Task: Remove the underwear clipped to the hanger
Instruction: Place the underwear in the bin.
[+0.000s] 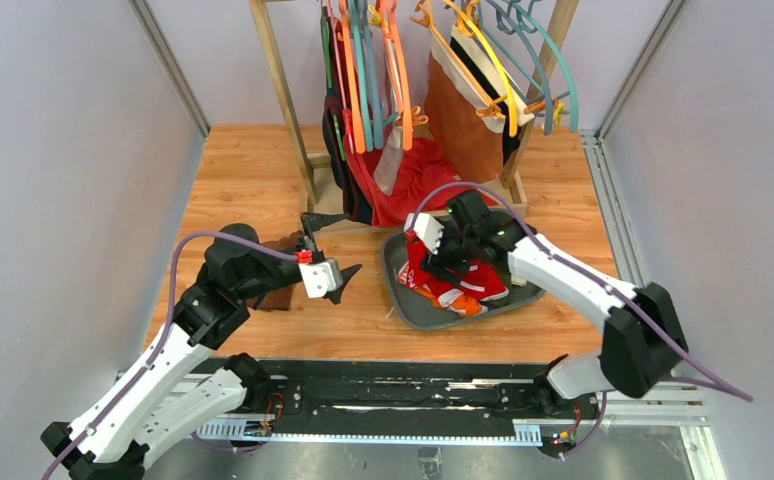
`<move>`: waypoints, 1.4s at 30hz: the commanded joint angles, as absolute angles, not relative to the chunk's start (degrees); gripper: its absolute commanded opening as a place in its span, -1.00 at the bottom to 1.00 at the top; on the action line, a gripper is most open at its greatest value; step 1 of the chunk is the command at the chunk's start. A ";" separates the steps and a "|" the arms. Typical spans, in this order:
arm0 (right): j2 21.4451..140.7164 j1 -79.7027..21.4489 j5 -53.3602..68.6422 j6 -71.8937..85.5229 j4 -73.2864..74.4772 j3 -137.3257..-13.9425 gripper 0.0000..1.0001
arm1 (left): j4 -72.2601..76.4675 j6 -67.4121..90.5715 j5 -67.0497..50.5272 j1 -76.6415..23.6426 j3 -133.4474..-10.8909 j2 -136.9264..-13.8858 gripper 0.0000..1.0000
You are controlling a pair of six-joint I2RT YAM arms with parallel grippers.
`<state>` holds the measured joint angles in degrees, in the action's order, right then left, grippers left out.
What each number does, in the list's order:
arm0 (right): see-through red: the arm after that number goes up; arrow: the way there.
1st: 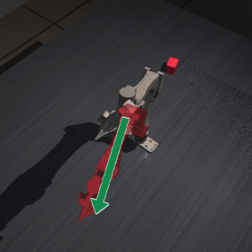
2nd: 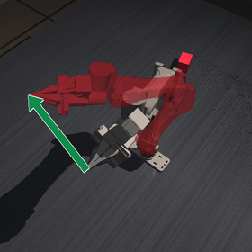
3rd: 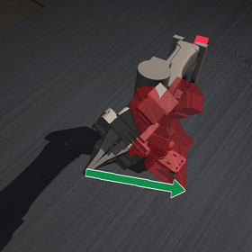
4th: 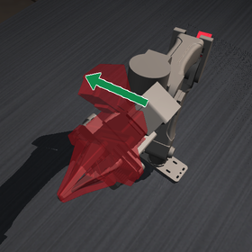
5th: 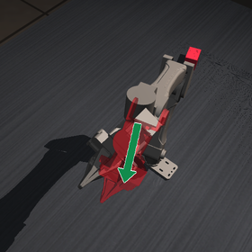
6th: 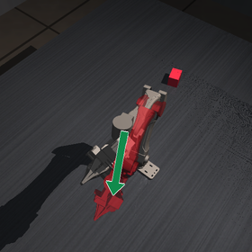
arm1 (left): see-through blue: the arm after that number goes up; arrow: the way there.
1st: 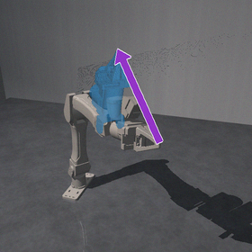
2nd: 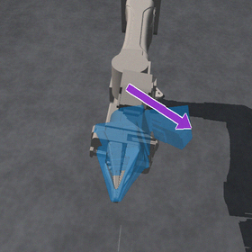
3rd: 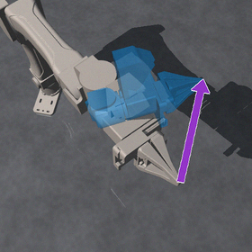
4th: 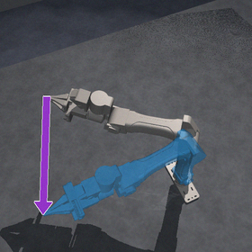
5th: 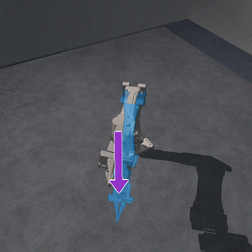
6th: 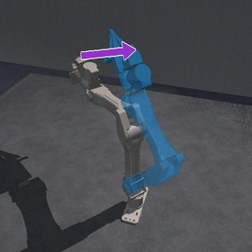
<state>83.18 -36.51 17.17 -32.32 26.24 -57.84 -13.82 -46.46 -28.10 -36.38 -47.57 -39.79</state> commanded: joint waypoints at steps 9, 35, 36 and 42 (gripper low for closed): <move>67.89 -36.89 11.02 -37.25 35.50 -62.68 0.38 | -9.93 -34.39 -13.13 -34.04 -49.01 -40.74 0.96; 54.96 -26.02 5.59 -18.23 42.49 -90.26 0.37 | -16.83 -21.48 3.89 -26.02 -51.88 -46.60 0.96; 55.52 -25.65 4.04 -18.13 42.53 -91.96 0.37 | -16.51 -21.45 3.79 -25.90 -51.79 -46.66 0.96; 59.47 -23.78 -0.42 -17.68 42.36 -99.51 0.34 | -16.67 -20.70 2.50 -25.88 -51.82 -46.46 0.96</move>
